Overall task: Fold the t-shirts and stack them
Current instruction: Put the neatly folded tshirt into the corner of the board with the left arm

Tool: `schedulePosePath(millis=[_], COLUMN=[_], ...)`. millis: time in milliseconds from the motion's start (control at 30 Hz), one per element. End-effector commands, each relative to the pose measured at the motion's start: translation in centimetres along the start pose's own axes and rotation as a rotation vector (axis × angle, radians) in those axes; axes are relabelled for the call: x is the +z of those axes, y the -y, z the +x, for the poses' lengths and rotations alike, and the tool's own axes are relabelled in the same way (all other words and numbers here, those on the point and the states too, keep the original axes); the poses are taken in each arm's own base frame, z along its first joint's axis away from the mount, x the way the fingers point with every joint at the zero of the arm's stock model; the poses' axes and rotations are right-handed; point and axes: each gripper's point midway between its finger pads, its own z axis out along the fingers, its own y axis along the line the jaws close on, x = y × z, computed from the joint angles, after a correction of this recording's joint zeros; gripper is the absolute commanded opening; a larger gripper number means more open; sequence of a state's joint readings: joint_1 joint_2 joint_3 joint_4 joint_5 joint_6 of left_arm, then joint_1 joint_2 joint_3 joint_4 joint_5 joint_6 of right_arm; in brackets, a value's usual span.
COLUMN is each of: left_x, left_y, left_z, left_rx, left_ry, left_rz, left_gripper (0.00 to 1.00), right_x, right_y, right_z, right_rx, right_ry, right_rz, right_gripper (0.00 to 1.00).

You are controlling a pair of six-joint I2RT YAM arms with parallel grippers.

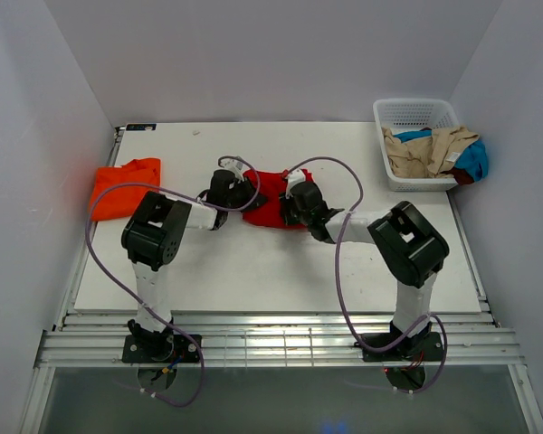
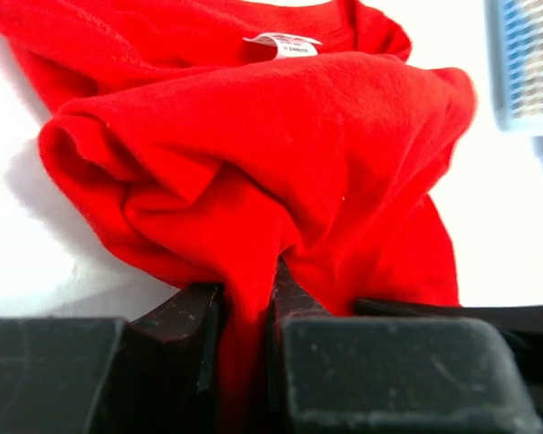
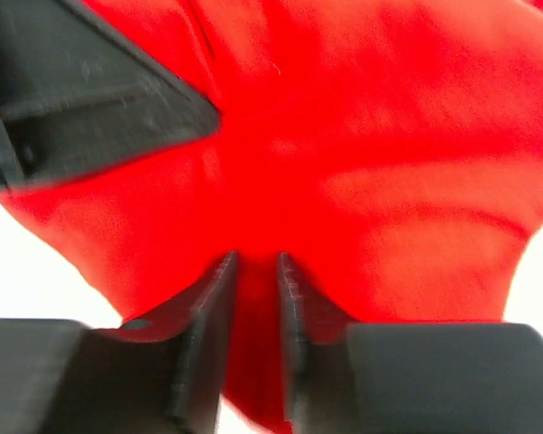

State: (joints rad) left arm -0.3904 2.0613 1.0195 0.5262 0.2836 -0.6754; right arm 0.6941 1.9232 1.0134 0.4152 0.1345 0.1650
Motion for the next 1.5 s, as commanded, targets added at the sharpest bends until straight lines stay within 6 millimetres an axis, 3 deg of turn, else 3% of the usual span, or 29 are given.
schedulePosePath(millis=[0,33,67,100,167,200,233,333,367,533,767,833,967,1033,1200,1467], left_x=[-2.7,-3.7,-4.4,-5.2,-7.0,-7.8,-8.6,-10.8,-11.4,-14.2,-16.5,-17.8,-19.8,-20.6,-24.3,-26.0], left_y=[-1.0,-1.6,-2.2,-0.9,-2.0,-1.2,-1.9,-3.0,-3.3,-5.6,-8.6,-9.6,-9.9,-9.3,-11.0,-13.2], left_z=[-2.0,-2.1,-3.4,-6.0,-7.4,-9.4,-10.5,-12.4,-12.9,-15.7,-17.1,-18.0,-20.5,-21.9,-24.5,-25.8], left_rx=[0.134,0.176,0.201,0.235,0.287,0.306,0.313,0.342,0.363,0.372,0.379,0.383,0.395,0.403,0.410,0.376], left_ry=[-0.019,-0.052,-0.031,0.013,-0.011,0.026,0.032,0.011,0.009,0.017,-0.021,-0.014,0.013,0.034,0.082,0.112], left_rz=[-0.157,-0.206,-0.265,-0.272,-0.340,-0.345,-0.369,-0.416,-0.429,-0.499,-0.571,-0.621,-0.647,-0.658,-0.730,-0.773], left_gripper=[0.12,0.12,0.12,0.13,0.13,0.13,0.13,0.13,0.14,0.14,0.14,0.14,0.13,0.13,0.13,0.13], right_x=[-3.5,-4.7,-5.6,-6.3,-8.3,-9.0,-9.6,-12.1,-12.6,-14.9,-16.5,-16.7,-16.7,-16.6,-16.5,-17.4], right_y=[0.8,0.9,1.3,1.7,2.4,2.6,2.7,3.0,3.2,3.0,2.8,2.6,2.3,2.2,1.8,1.7], right_z=[0.7,-0.9,-0.8,-1.1,-2.3,-2.2,-2.4,-3.3,-2.5,-2.4,-0.9,-0.4,0.3,0.2,0.0,-0.2], right_rx=[-0.038,-0.040,-0.047,-0.052,-0.053,-0.054,-0.053,-0.042,-0.039,-0.015,0.008,0.014,0.017,0.017,0.016,0.011], right_ry=[-0.048,-0.012,-0.026,-0.025,-0.001,-0.009,-0.002,0.042,0.034,0.074,0.083,0.081,0.076,0.076,0.078,0.104], right_rz=[0.058,0.071,0.092,0.109,0.147,0.156,0.163,0.167,0.170,0.144,0.114,0.100,0.079,0.075,0.053,0.037], right_gripper=[0.35,0.35,0.36,0.36,0.36,0.36,0.36,0.36,0.36,0.37,0.37,0.37,0.37,0.37,0.37,0.37])
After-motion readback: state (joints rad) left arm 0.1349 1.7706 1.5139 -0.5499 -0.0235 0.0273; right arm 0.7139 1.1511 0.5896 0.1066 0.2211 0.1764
